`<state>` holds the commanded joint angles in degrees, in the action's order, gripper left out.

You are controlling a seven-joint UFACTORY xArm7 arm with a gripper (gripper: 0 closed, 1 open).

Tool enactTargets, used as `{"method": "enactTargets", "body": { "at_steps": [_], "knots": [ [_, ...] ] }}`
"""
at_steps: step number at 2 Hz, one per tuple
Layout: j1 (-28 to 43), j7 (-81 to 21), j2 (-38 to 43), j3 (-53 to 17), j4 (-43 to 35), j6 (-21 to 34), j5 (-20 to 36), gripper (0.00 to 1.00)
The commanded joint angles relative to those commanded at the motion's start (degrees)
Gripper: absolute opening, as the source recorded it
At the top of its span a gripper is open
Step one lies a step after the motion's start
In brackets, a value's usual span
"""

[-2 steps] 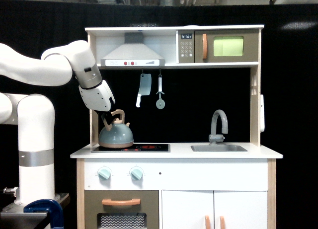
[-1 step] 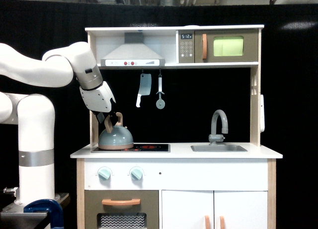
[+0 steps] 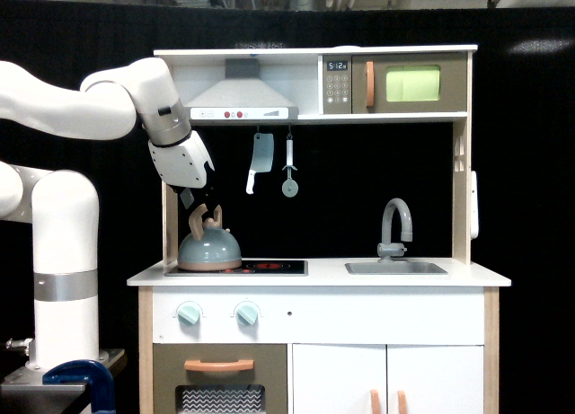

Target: Place the teapot on the stove

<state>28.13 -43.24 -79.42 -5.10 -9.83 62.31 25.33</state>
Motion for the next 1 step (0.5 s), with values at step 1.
{"method": "enactTargets", "body": {
  "at_steps": [1],
  "knots": [
    [-0.84,-3.96,9.38,-8.69,-11.00,3.46,-6.22,1.00]
  ]
}}
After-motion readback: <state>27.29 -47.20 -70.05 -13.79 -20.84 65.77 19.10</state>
